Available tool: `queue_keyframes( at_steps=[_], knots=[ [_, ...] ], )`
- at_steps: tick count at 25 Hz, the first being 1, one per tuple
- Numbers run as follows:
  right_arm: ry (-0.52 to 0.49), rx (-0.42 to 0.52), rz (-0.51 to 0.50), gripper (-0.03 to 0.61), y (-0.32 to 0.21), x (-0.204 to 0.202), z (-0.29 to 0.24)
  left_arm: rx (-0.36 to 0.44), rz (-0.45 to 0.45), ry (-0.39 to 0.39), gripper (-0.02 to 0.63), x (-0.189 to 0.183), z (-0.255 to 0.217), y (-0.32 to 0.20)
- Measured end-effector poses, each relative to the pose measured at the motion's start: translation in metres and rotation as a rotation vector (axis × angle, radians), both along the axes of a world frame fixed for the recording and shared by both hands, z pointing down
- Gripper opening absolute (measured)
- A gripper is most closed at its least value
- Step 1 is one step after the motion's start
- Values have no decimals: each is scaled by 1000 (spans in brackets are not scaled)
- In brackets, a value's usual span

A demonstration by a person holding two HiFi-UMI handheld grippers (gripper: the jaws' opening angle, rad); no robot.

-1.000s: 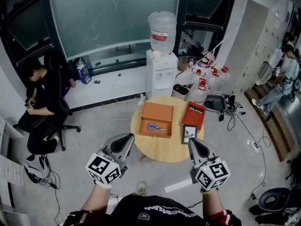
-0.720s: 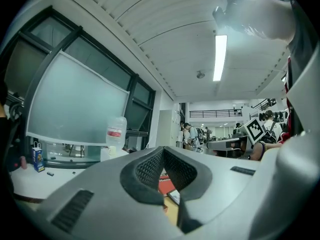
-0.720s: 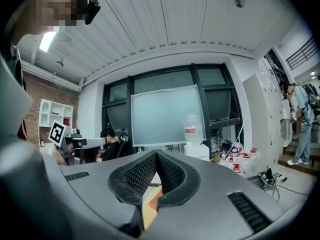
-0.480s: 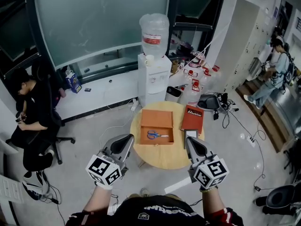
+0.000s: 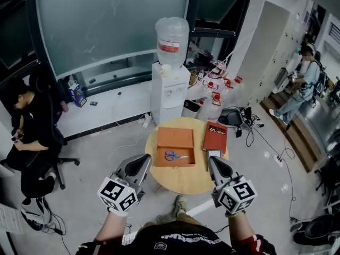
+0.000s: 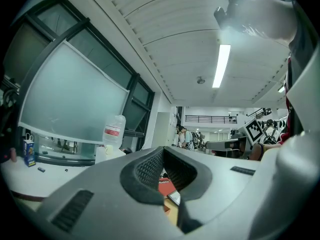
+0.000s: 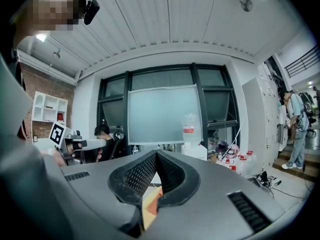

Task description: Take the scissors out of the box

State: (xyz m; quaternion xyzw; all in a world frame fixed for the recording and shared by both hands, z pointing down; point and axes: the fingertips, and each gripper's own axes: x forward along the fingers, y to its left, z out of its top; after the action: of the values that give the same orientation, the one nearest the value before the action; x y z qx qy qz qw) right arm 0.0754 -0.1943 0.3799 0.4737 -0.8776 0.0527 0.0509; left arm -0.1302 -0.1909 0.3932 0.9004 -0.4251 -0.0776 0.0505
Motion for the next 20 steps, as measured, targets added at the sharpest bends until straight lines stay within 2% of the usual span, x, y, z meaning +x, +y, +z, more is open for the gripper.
queue_keyframes(
  at_steps=[9,13,16,20],
  knots=[
    [-23,22,-36,28,-19,-15,1,8,-25,-16,15,-11,-3,-3],
    [0,32,-69,31,-29,-23,-1,1,-25,-28,15,-12,-3,-6],
    [43,35,-116,90,-33,-30,7,2,-33,-38,15,-11,-2,-5],
    [67,13,-150,117,-44,-32,22,-4,-46,-30,15,-6,2,-8]
  ],
)
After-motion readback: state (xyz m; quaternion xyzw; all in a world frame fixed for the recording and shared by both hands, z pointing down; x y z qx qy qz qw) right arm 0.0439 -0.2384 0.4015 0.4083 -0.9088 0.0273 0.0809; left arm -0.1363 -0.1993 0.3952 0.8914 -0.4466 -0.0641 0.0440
